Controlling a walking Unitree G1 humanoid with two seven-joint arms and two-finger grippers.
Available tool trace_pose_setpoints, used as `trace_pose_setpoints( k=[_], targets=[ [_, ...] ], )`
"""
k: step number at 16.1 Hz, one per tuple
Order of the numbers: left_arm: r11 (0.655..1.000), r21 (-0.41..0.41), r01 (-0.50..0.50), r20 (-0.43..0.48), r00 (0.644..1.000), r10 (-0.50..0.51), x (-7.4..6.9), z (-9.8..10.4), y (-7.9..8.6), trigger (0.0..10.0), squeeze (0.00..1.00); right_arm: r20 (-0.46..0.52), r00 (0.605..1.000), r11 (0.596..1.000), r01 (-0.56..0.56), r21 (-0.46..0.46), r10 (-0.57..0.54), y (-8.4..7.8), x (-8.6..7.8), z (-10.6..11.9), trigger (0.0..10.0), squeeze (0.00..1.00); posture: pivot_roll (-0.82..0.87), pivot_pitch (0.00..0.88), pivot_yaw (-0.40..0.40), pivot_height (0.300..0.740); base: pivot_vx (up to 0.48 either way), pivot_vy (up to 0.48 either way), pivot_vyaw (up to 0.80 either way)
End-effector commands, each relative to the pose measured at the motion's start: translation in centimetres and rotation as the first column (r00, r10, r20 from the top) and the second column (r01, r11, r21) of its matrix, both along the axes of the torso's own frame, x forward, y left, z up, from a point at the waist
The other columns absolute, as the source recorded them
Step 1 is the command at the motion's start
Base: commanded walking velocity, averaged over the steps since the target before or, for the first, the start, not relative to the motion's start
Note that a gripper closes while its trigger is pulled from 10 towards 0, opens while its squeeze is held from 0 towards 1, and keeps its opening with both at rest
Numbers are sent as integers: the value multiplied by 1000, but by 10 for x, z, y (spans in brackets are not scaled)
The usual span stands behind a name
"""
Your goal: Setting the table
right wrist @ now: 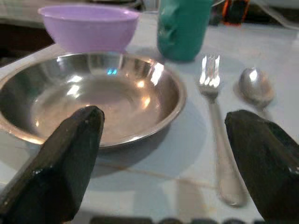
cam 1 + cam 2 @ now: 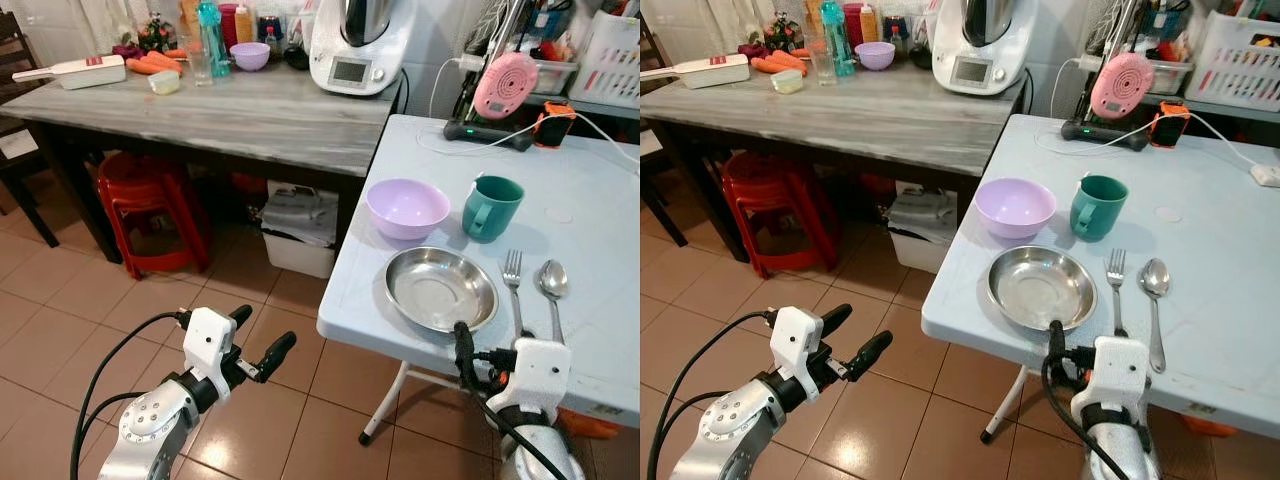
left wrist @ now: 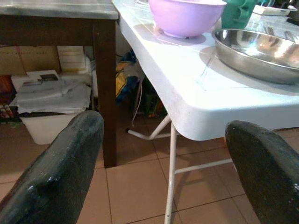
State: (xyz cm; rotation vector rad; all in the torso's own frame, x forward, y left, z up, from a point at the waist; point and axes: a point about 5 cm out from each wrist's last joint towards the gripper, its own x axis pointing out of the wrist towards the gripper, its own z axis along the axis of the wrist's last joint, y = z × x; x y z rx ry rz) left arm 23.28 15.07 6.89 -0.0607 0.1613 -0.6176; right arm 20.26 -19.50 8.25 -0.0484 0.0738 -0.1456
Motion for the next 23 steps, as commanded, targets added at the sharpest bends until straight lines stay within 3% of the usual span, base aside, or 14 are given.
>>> trace_pose_setpoints(
  k=[1, 4, 7, 11, 16, 17, 20, 23],
  targets=[
    [999, -6, 34, -1, 999, -34, -2, 1, -3, 10000, 0, 11, 1000, 999, 14, 45, -15, -1, 1, 3, 10000, 0, 30, 0, -2, 740, 0, 0, 0],
    [998, -15, 59, 2, 998, -59, -4, 1, -5, 10000, 0, 21, 1000, 999, -16, 31, 15, 1, 0, 6, 10000, 0, 30, 0, -2, 740, 0, 0, 0],
    [995, -11, 96, 7, 995, -96, -6, 0, -6, 10000, 0, 42, 998, 998, 41, 40, -43, -11, 0, 10, 10000, 0, 21, 0, -3, 740, 0, 0, 0],
    [981, 14, 196, 14, 981, -196, -6, -1, -9, 10000, 0, 58, 995, 995, 80, 63, -84, -25, 10, 20, 10000, 0, 8, 0, 3, 740, 0, 0, 0],
    [969, 22, 245, 14, 969, -245, -7, 1, -14, 10000, 0, 58, 995, 992, 77, 100, -84, -30, 18, 27, 10000, 0, -13, 0, 22, 740, 0, 0, 0],
    [966, 31, 258, 18, 966, -258, -8, 1, -16, 10000, 0, 27, 997, 985, 72, 156, -77, -33, 24, 24, 10000, 0, -16, 0, 26, 740, 0, 0, 0],
    [964, 26, 263, 21, 964, -264, -7, 3, -19, 10000, 0, 29, 999, 984, 40, 173, -46, -37, 41, 27, 10000, 0, -15, 2, 36, 740, 0, 0, 0],
    [963, 26, 270, 21, 963, -270, -7, 5, -20, 10000, 0, -12, 1000, 978, -9, 209, 12, -30, 55, 24, 10000, 0, -6, 18, 41, 740, 0, 0, 0]
  ],
)
